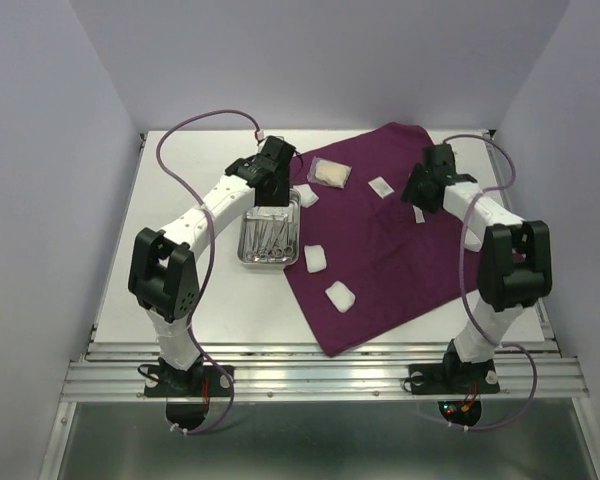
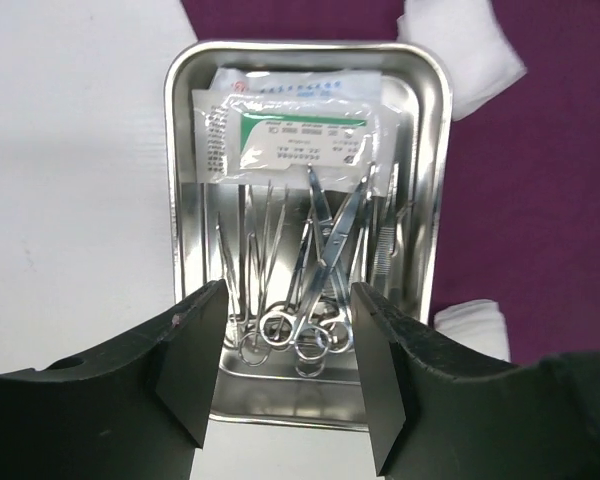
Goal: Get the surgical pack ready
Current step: Pick up the medical item from the surgical kit.
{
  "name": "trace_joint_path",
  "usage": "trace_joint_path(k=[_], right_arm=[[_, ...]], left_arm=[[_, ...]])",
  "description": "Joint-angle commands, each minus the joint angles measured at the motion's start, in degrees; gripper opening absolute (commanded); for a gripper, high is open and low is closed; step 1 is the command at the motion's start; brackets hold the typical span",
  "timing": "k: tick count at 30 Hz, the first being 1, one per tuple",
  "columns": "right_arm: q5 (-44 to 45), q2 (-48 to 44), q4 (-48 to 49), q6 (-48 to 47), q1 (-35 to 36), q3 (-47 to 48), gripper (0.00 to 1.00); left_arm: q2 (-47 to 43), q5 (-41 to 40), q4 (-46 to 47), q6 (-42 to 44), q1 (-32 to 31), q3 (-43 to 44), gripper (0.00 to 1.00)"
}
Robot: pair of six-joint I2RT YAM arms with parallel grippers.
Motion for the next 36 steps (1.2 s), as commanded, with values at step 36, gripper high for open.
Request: trace_joint_path(k=[36], right_arm=[[-12.7,38.4,-9.5,-27.7,4.8,43.4,0.57]], left_arm=[[-4.5,6.4,0.7,-1.0,-0.7,-2.0,0.60]])
